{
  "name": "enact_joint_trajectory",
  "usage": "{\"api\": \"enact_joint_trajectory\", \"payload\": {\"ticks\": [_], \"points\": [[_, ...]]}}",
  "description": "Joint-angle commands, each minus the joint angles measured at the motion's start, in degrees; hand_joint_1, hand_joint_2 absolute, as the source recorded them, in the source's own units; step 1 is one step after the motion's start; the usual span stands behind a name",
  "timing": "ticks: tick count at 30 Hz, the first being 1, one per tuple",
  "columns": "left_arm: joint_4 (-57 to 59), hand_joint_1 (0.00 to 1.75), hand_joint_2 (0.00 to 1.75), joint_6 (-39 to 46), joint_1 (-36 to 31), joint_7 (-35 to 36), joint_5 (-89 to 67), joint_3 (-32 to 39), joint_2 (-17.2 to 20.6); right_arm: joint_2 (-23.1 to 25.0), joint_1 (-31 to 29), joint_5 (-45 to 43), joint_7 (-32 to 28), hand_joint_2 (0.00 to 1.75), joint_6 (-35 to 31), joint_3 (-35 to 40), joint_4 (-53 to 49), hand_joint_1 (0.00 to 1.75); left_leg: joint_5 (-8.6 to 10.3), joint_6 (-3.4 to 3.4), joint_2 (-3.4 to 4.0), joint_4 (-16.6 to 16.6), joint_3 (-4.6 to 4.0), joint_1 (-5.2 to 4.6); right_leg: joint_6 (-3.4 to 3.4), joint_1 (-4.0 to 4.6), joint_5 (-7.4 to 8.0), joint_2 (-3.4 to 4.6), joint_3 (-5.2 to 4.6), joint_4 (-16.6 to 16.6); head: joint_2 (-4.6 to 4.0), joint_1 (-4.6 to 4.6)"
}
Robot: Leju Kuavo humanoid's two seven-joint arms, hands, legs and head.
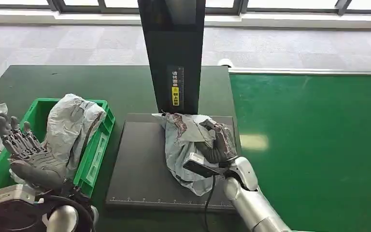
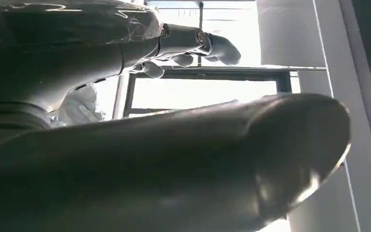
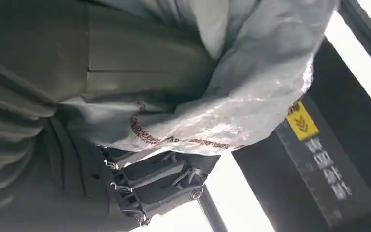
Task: Moved the parcel from conveyor to table for the left to box.
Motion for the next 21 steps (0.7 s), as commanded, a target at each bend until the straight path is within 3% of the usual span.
{"api": "enact_joint_trajectory", "payload": {"ticks": [1,3,4,8,12,21], "points": [[5.8,0.00,0.00,-1.2,-1.3,0.4,2.7,-2.0,3.5,-1.7,1.1,-2.6,-1.1,1.75,3.8,2.7,-0.5,0.00,0.12,-0.10,-0.01,-0.2,0.06,0.03,-0.05,0.03,0.10,-0.07,0.07,-0.2,0.00,0.00],[6.2,0.00,0.00,-2.1,-1.1,2.1,1.2,-2.6,4.4,-2.3,7.0,-11.2,-4.7,1.75,10.2,1.1,-9.1,0.00,0.11,-0.10,-0.09,-0.2,0.06,0.05,-0.05,0.05,0.08,-0.14,0.10,-0.2,0.00,0.00],[6.7,0.00,0.00,-3.0,-1.0,3.4,0.7,-2.9,4.7,-3.5,11.8,-11.9,-3.8,1.75,12.1,1.6,-16.2,0.00,0.17,-0.13,-0.19,-0.3,0.11,0.06,-0.07,0.07,0.10,-0.26,0.18,-0.3,0.00,0.00],[8.2,0.00,0.00,-4.2,-1.6,6.1,-3.7,-4.3,4.9,-4.7,19.2,-13.1,-3.1,1.75,18.9,2.5,-26.9,0.00,0.13,-0.13,-0.56,-0.3,0.15,0.08,-0.06,0.10,-0.06,-0.62,0.28,-0.4,0.00,0.02],[8.3,0.00,0.00,-4.2,-1.8,6.2,-3.9,-4.4,4.8,-4.6,19.3,-13.0,-3.1,1.75,18.9,2.4,-26.8,0.00,-0.02,-0.08,-0.11,-0.1,-0.08,0.01,-0.02,0.01,-0.06,-0.13,-0.08,-0.1,0.00,0.00],[8.1,0.00,0.00,-4.1,-1.7,6.5,-4.1,-4.3,4.8,-4.3,18.5,-13.0,-3.2,1.75,19.1,2.0,-25.6,0.00,0.00,-0.08,-0.02,-0.1,-0.07,0.02,-0.02,0.03,0.03,-0.10,-0.07,-0.2,0.00,0.00]]}}
